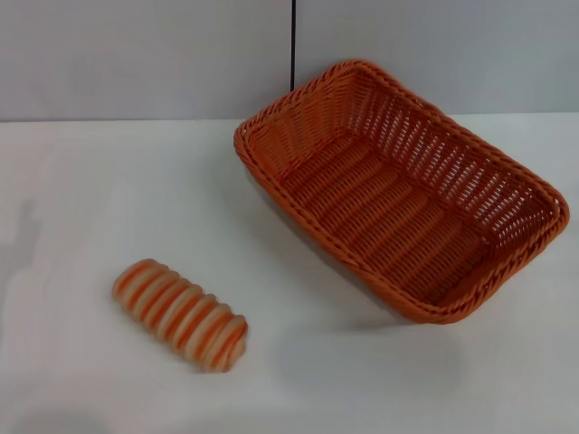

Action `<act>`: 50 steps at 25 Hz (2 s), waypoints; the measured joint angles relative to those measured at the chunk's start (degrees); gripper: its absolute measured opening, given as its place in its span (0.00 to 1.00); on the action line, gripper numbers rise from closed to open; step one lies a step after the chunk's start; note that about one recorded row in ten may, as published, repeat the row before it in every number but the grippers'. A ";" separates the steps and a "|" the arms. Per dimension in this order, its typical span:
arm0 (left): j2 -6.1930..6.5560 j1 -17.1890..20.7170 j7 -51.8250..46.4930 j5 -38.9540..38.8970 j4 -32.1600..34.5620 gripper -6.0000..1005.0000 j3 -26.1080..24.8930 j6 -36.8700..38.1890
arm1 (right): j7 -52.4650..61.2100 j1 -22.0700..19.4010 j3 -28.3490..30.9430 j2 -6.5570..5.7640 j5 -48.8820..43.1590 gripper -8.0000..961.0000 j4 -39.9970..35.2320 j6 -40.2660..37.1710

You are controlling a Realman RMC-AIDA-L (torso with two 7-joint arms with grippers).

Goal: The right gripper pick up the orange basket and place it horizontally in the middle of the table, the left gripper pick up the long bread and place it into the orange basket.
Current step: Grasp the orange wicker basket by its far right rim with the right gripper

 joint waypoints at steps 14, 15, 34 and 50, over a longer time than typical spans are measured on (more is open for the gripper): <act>0.46 -1.57 -0.94 0.91 1.22 0.79 0.72 1.13 | 12.96 0.90 -14.70 -0.55 -3.63 0.72 -12.47 0.51; 0.46 -1.57 -1.36 1.03 1.23 0.79 0.72 1.12 | 14.07 0.89 -16.91 -0.73 -3.66 0.72 -14.25 0.91; 0.65 -4.13 -10.31 1.35 7.30 0.79 3.00 0.15 | 55.97 8.02 -49.94 -17.45 -15.66 0.71 -44.33 16.41; 0.57 -5.08 -10.87 1.34 8.50 0.79 7.07 -0.12 | 68.31 25.23 -53.75 -16.99 -53.31 0.71 -45.22 18.59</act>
